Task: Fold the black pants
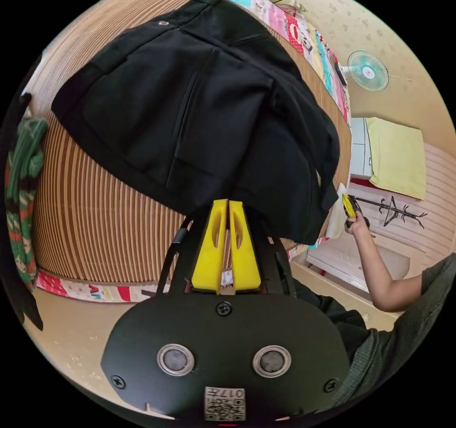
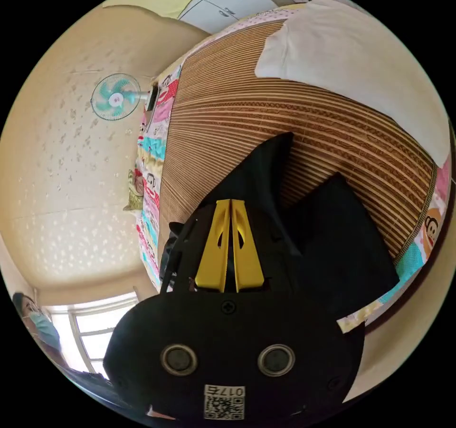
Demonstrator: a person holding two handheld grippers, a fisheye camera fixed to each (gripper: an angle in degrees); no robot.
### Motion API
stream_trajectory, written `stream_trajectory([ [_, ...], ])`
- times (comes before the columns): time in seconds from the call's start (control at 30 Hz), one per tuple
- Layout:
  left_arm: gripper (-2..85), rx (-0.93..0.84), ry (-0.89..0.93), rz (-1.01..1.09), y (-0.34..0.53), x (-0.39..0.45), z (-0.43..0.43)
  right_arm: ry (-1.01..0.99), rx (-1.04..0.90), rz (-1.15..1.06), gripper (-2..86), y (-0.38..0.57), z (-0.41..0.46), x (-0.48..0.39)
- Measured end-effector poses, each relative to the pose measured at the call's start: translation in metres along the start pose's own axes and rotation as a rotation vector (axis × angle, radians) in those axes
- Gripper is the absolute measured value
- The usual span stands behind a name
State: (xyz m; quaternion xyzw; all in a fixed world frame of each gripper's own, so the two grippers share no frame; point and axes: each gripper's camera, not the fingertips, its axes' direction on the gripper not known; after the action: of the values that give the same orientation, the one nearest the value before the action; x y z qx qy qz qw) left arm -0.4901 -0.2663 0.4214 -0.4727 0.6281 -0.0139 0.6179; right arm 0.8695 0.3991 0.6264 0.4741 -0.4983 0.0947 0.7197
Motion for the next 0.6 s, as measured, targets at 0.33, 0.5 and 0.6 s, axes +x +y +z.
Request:
stream_trajectory([
  [0.33, 8.3, 0.195, 0.111, 0.098, -0.13, 0.046, -0.04, -0.523, -0.395, 0.378, 14.5, 0.039, 0.096, 0.027],
  [0.5, 9.7, 0.444, 0.392, -0.114, -0.153, 0.043, -0.06, -0.8, -0.113, 0.699, 9.2, 0.054, 0.123, 0.078],
  [0.6, 8.8, 0.462, 0.434, -0.088, -0.146, 0.06, -0.06, -0.688, -0.044, 0.58, 3.1, 0.013, 0.108, 0.045],
])
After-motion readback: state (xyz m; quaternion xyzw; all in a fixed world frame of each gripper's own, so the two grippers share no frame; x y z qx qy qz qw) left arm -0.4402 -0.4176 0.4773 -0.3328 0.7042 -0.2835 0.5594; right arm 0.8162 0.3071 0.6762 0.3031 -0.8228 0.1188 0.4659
